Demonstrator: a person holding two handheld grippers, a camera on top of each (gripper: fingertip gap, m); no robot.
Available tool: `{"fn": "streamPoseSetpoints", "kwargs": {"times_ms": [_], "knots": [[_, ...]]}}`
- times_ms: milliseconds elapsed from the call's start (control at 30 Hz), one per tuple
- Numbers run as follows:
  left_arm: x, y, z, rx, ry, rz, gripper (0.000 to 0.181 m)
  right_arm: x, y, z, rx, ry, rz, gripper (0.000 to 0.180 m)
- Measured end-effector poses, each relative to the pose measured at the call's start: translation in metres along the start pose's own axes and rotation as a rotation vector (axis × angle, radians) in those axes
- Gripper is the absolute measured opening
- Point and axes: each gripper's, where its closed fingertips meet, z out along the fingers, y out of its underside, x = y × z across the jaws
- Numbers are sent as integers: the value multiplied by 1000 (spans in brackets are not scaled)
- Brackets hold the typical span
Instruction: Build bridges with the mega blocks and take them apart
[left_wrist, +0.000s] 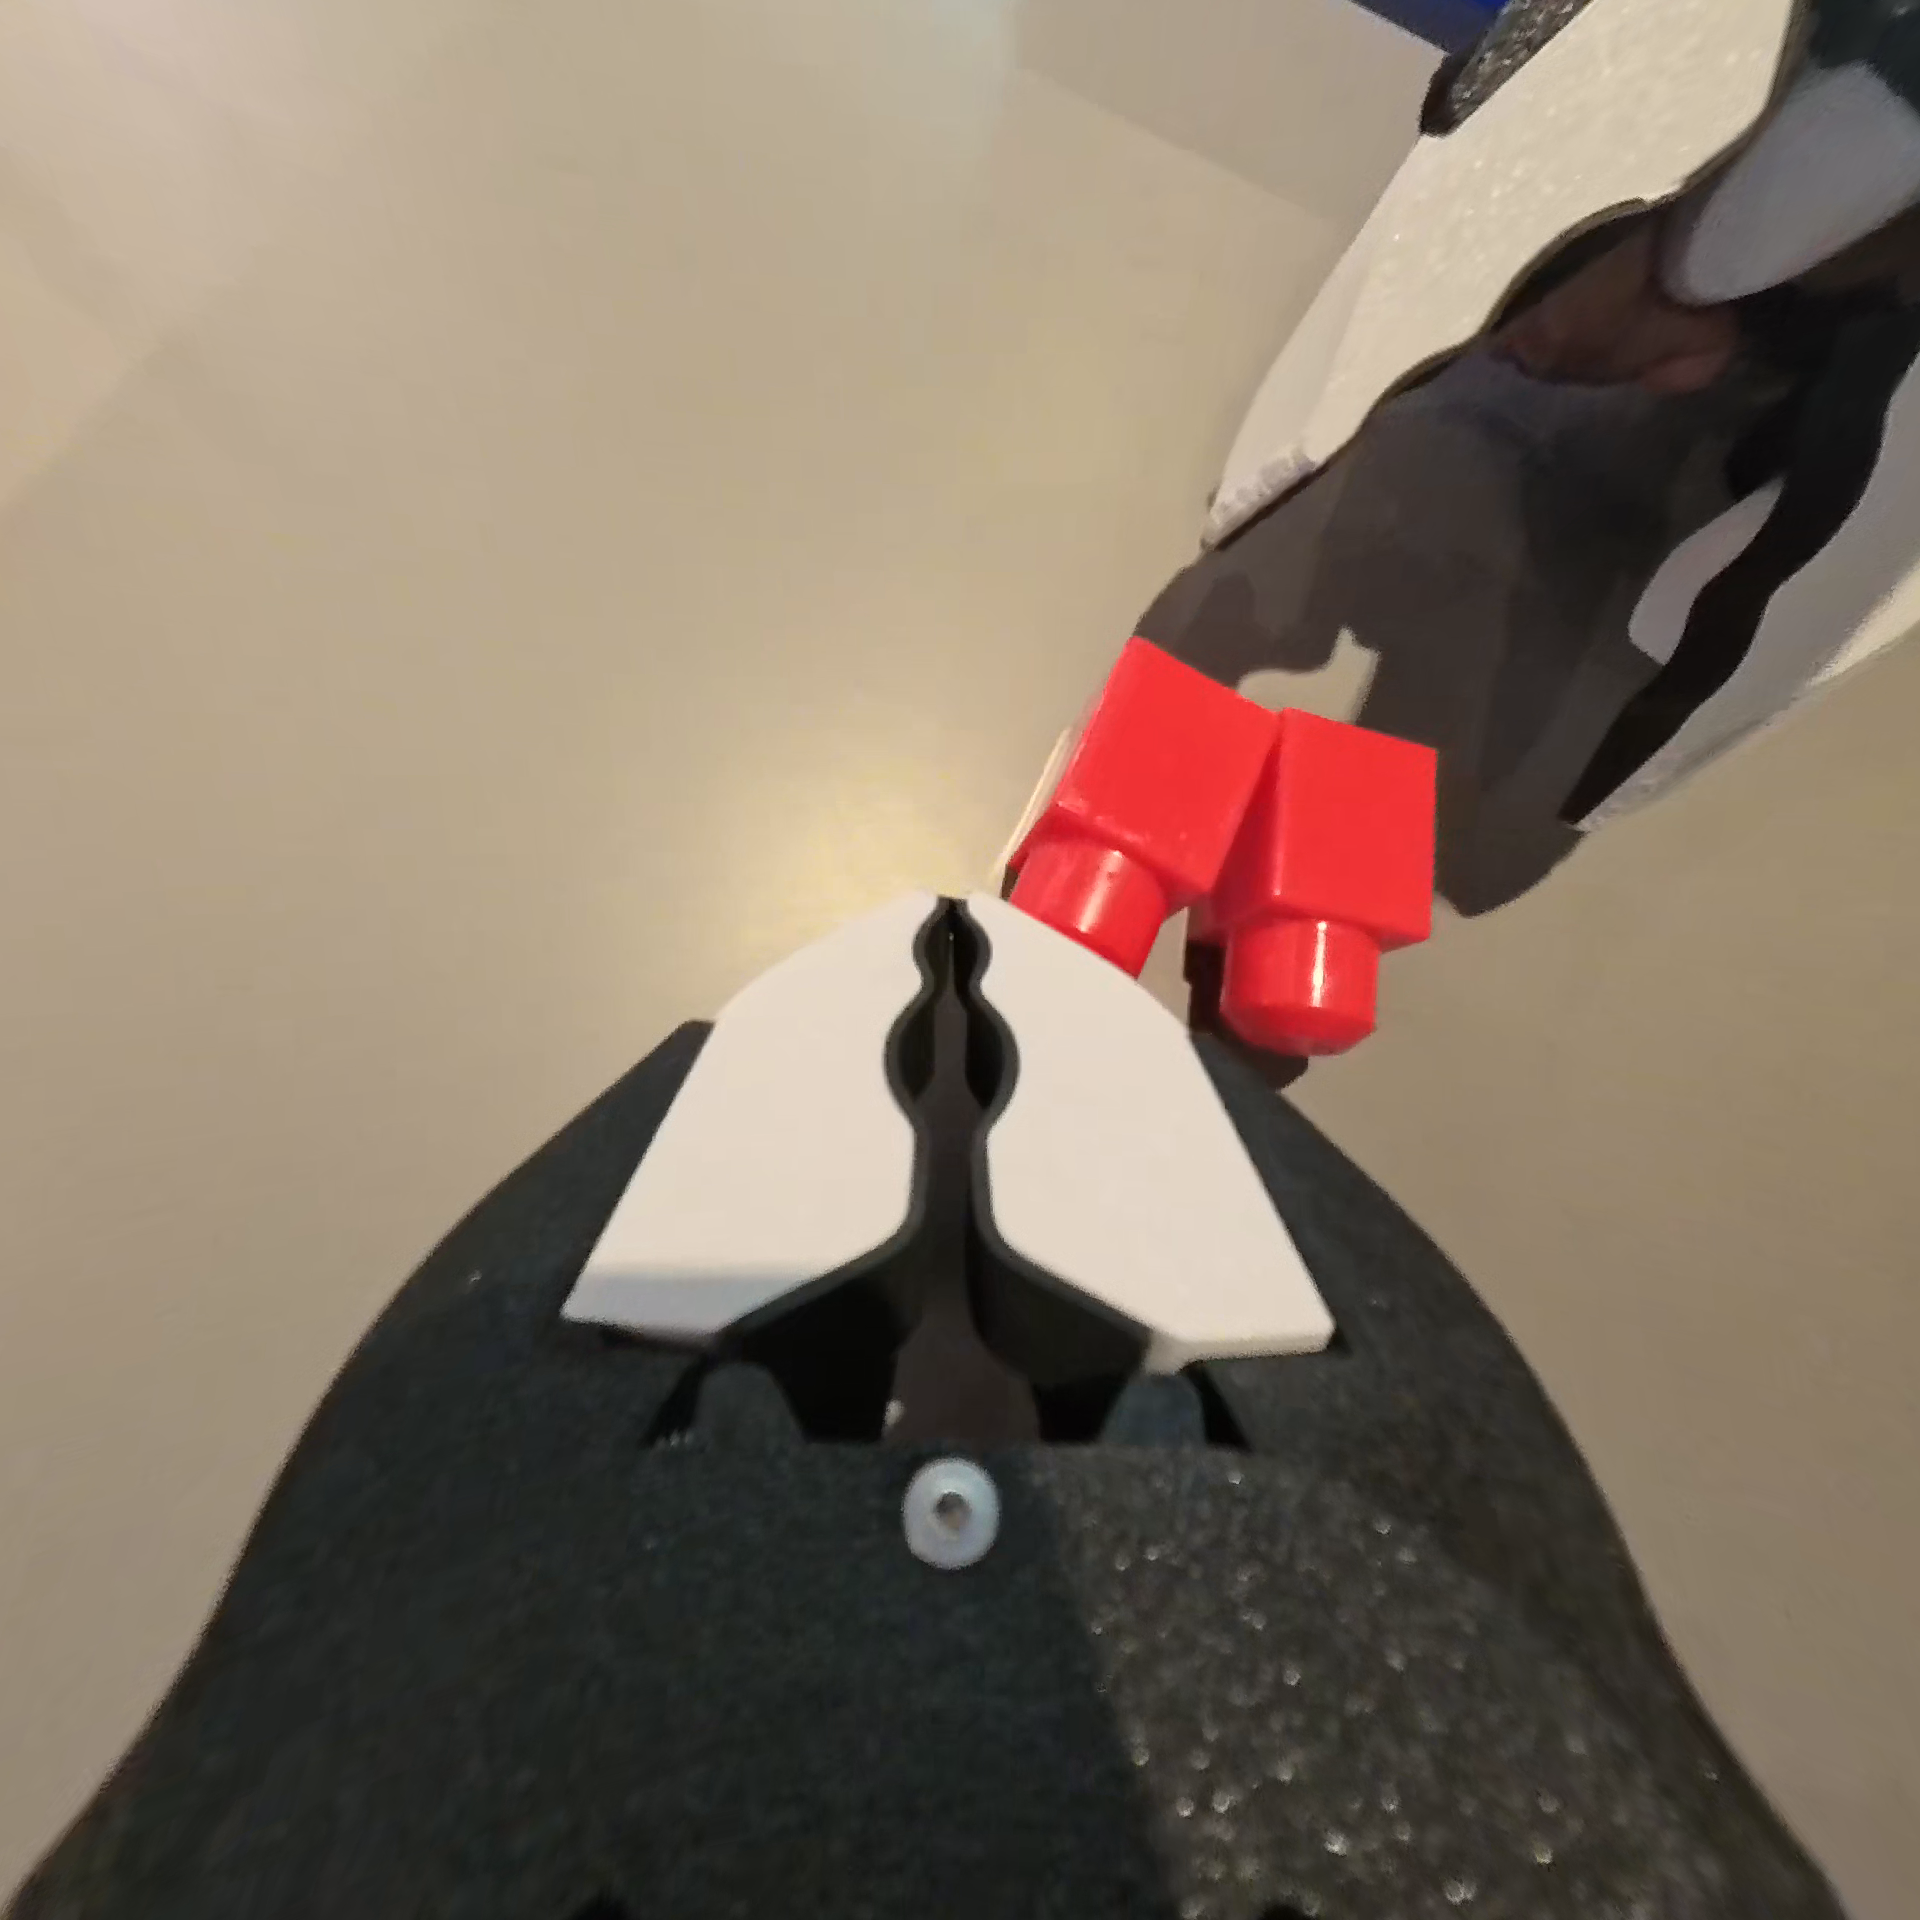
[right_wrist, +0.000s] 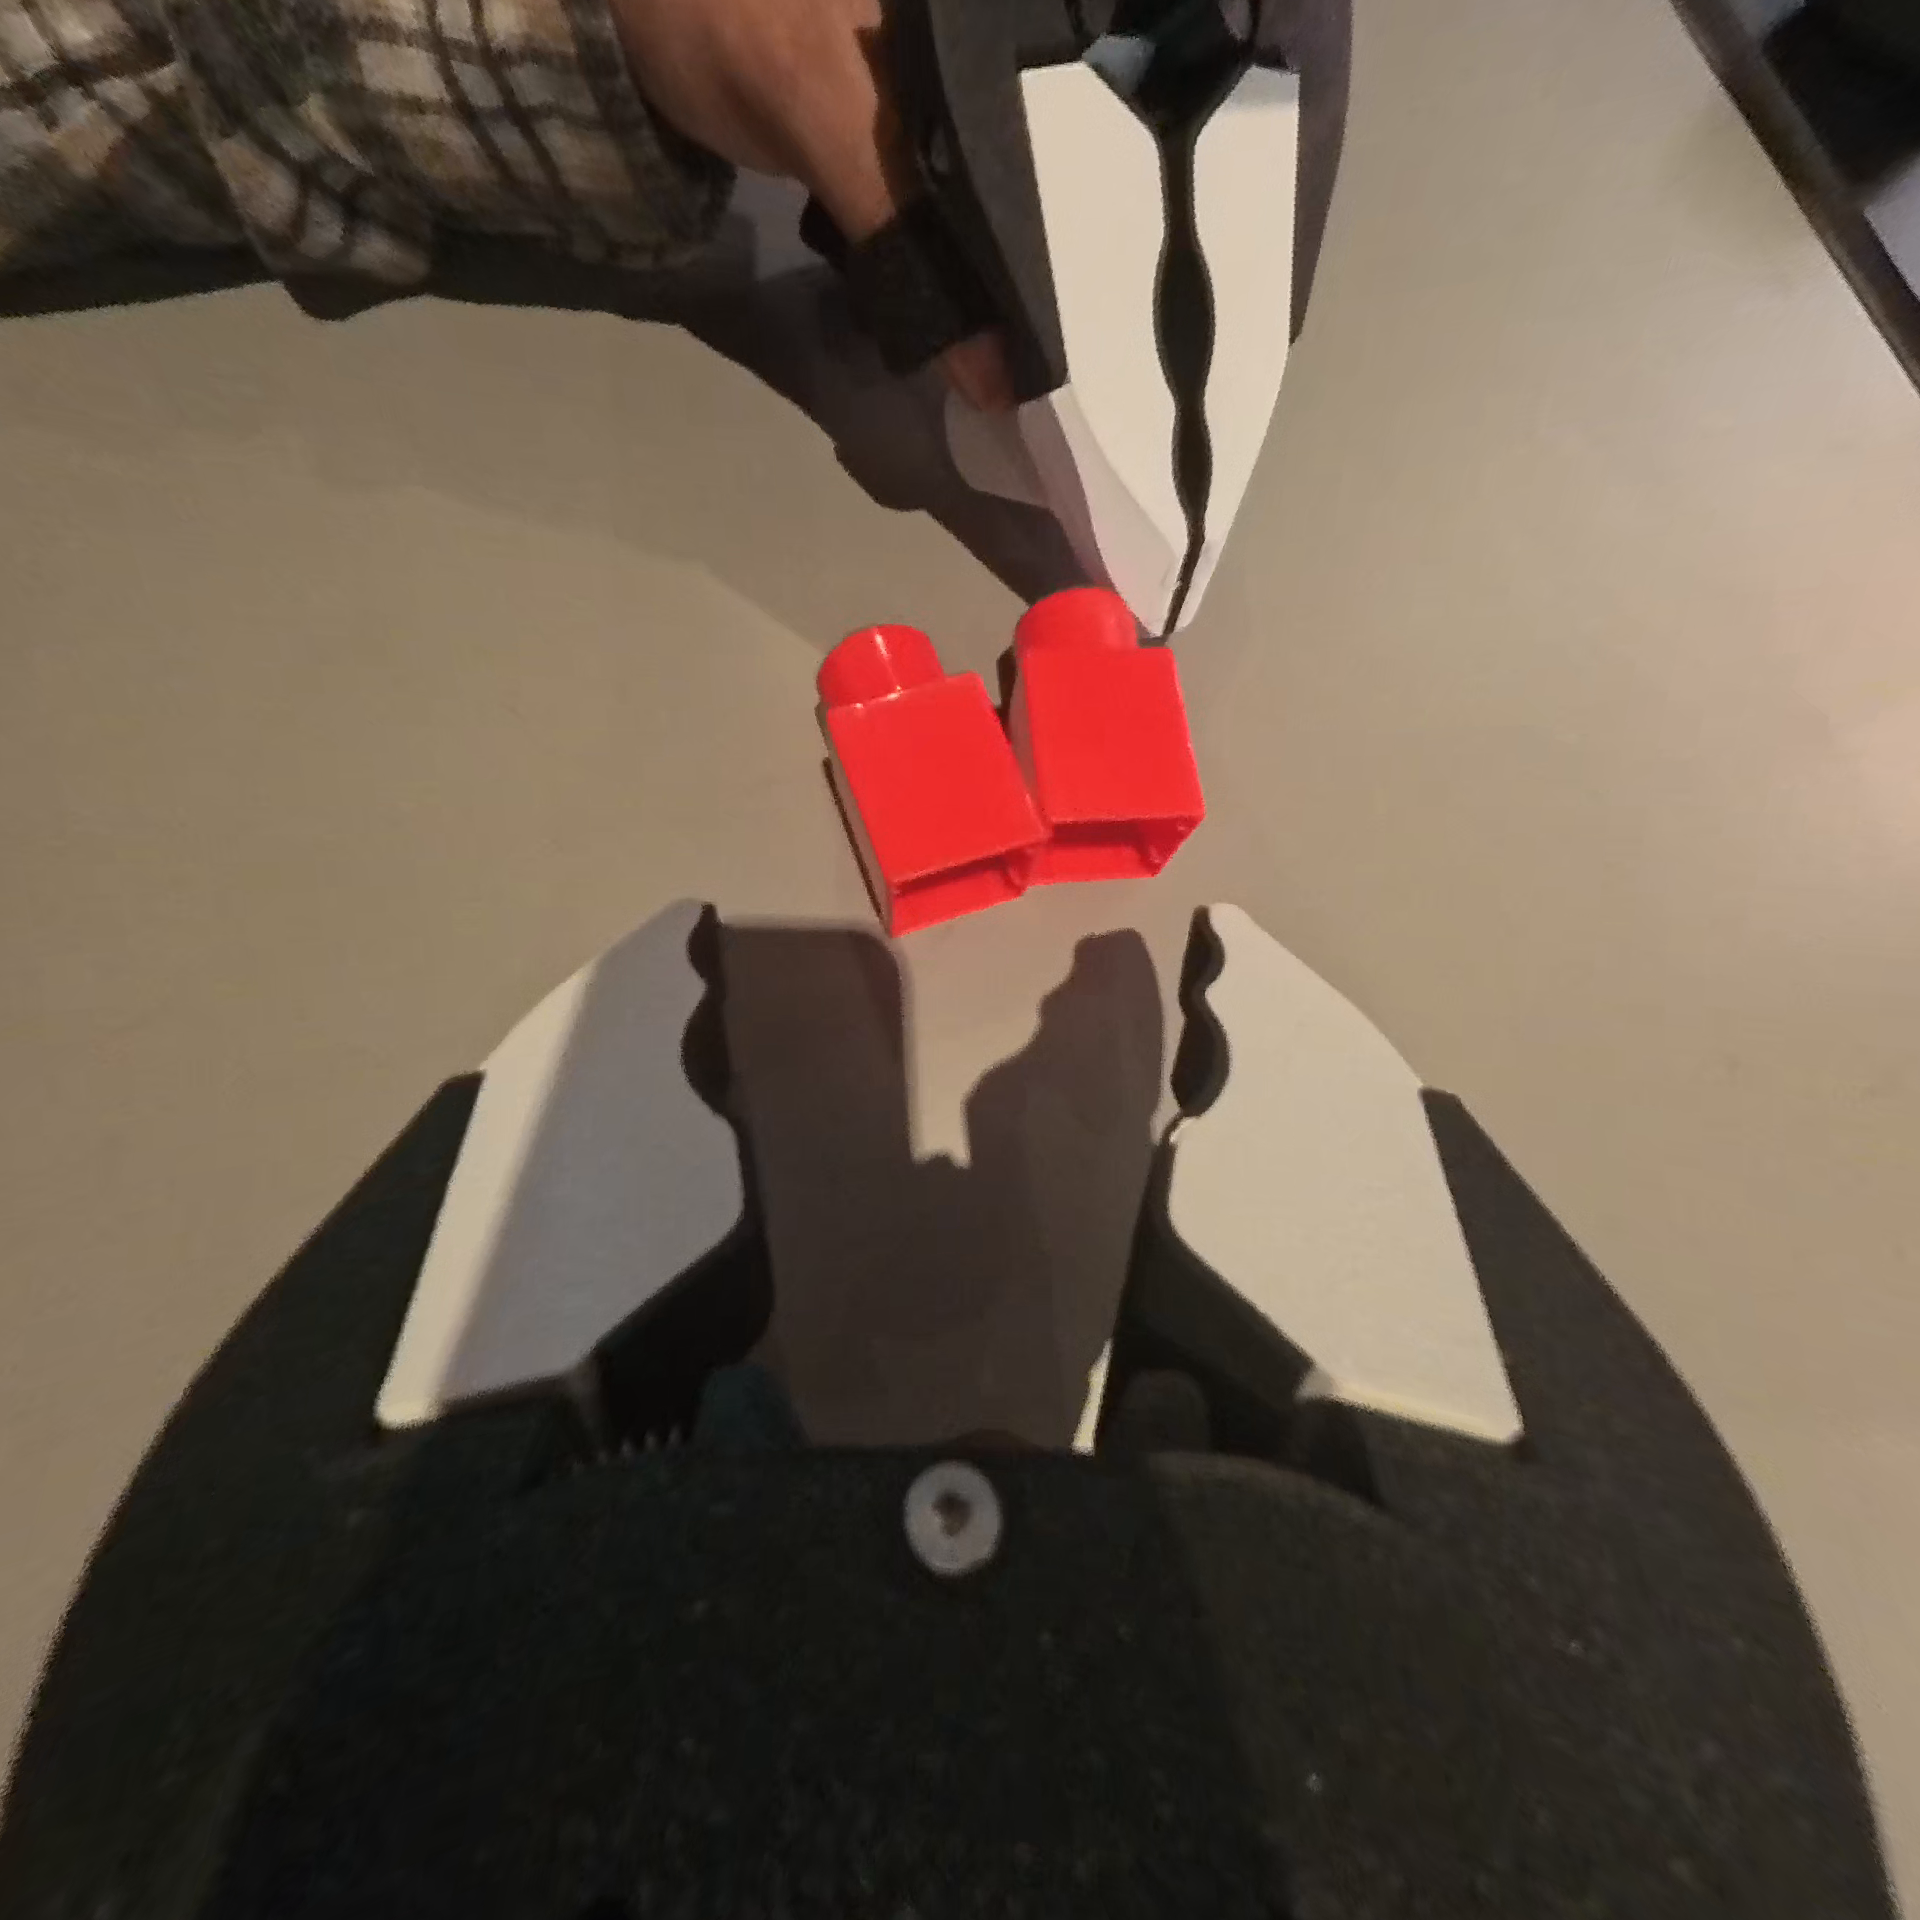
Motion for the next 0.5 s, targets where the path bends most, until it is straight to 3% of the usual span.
{"fn": "streamPoseSetpoints", "kwargs": {"times_ms": [33, 500], "knots": [[1, -1, 0, 4, 2, -1, 0, 0, -1, 0, 1, 2, -1, 84], [8, 5, -1, -20, 30, 9, 0, 1, 3, 7, -20, 13, 1, 85]]}}
